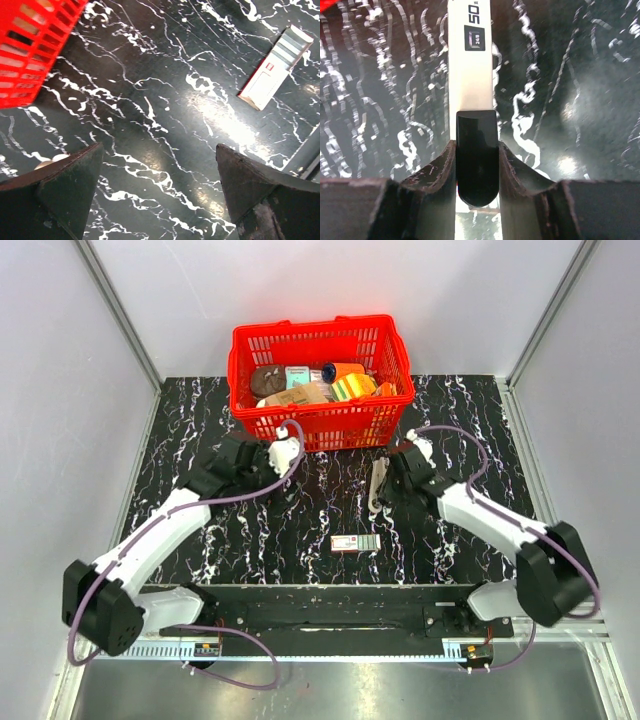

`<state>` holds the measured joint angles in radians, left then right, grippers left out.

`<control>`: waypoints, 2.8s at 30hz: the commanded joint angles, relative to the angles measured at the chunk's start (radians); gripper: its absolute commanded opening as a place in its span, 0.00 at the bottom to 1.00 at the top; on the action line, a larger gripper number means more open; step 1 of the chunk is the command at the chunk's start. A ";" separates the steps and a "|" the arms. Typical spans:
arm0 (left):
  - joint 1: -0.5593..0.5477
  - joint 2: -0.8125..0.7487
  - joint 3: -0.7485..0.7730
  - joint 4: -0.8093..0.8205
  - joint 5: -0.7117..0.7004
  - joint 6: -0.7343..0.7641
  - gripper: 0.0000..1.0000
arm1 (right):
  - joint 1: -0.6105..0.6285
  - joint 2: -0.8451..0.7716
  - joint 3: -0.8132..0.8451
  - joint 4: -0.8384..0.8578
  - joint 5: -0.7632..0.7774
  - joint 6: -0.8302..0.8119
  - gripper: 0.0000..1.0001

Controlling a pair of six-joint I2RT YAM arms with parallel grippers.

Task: Unload the staples from the stapler

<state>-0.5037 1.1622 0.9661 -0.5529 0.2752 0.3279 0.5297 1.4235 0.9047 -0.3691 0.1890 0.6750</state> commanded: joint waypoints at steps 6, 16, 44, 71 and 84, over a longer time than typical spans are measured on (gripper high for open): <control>-0.025 0.108 0.102 0.056 0.148 -0.128 0.98 | 0.157 -0.238 -0.139 0.325 0.042 0.277 0.00; -0.030 0.201 0.057 0.123 0.349 -0.112 0.99 | 0.361 -0.192 -0.095 0.513 0.181 0.345 0.00; -0.019 0.300 0.071 0.166 0.380 -0.030 0.67 | 0.428 -0.140 -0.159 0.681 0.136 0.394 0.00; 0.005 0.315 0.062 0.212 0.142 0.057 0.00 | 0.377 -0.098 -0.201 0.613 0.029 0.246 0.00; -0.001 0.338 0.019 0.323 -0.172 0.367 0.00 | 0.179 -0.178 -0.225 0.411 -0.053 0.020 0.00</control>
<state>-0.5037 1.5188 1.0031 -0.3191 0.2695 0.5167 0.7506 1.2961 0.6796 0.1982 0.0265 0.7910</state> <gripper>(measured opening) 0.184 0.372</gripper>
